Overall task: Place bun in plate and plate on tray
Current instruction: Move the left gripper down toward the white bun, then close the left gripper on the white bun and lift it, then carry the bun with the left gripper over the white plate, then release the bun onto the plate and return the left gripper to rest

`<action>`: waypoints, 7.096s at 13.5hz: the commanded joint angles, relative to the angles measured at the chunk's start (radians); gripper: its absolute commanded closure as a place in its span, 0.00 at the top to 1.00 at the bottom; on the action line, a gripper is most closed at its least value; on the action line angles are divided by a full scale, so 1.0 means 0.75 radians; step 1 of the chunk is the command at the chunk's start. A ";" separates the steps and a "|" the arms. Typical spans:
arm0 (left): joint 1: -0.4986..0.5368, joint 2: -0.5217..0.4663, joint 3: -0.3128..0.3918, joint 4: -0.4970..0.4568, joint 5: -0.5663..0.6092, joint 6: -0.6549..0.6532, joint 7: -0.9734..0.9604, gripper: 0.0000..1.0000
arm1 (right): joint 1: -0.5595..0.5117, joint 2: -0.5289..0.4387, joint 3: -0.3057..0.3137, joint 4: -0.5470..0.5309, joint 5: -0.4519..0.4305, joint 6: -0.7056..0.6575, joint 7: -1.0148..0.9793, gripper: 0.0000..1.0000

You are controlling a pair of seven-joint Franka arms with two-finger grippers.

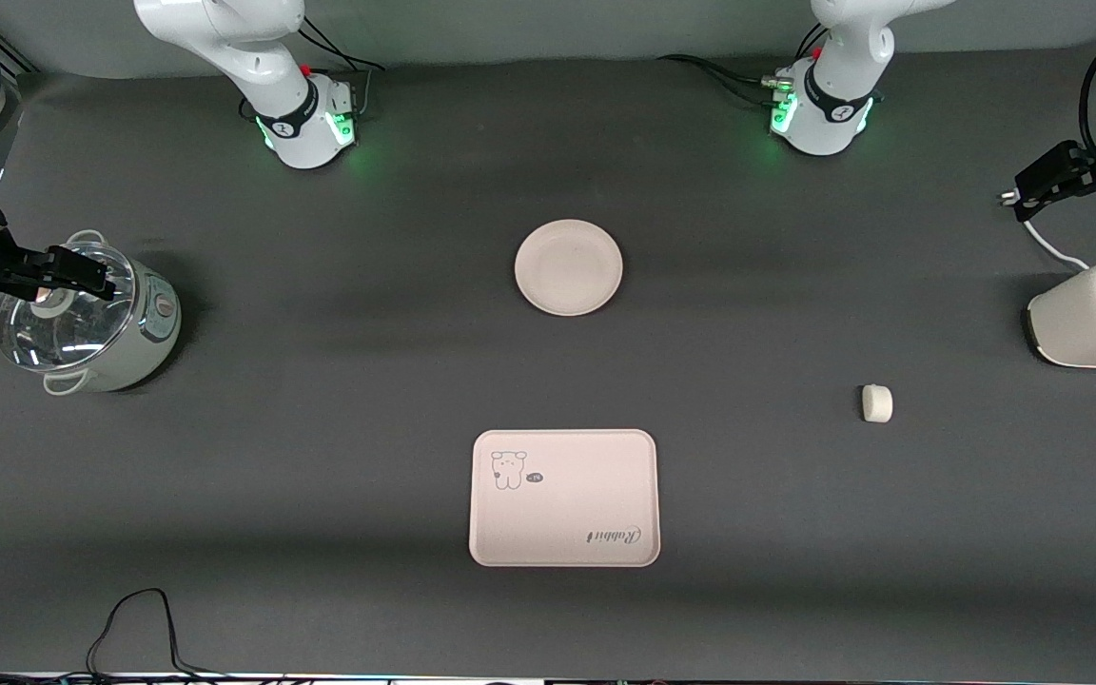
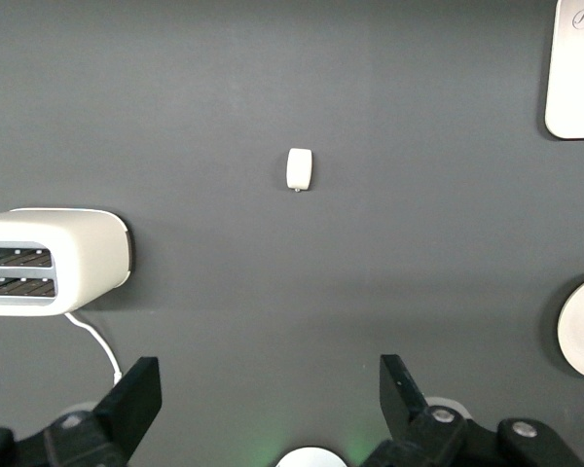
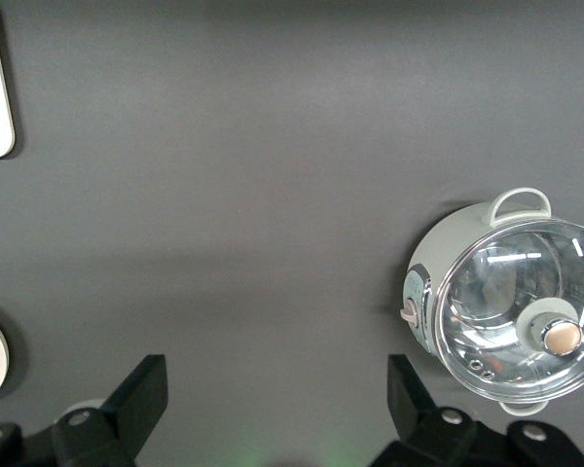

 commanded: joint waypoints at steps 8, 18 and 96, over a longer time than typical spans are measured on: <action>-0.002 0.161 -0.001 -0.047 -0.015 0.141 0.102 1.00 | -0.007 -0.006 0.005 -0.013 -0.017 0.012 -0.013 1.00; -0.006 0.617 0.001 -0.515 0.118 1.117 0.106 1.00 | -0.007 -0.002 0.005 -0.013 -0.015 0.014 -0.013 1.00; 0.570 0.519 -0.822 0.194 0.267 0.089 -0.625 1.00 | 0.860 -0.159 0.018 -0.239 0.169 0.212 0.864 1.00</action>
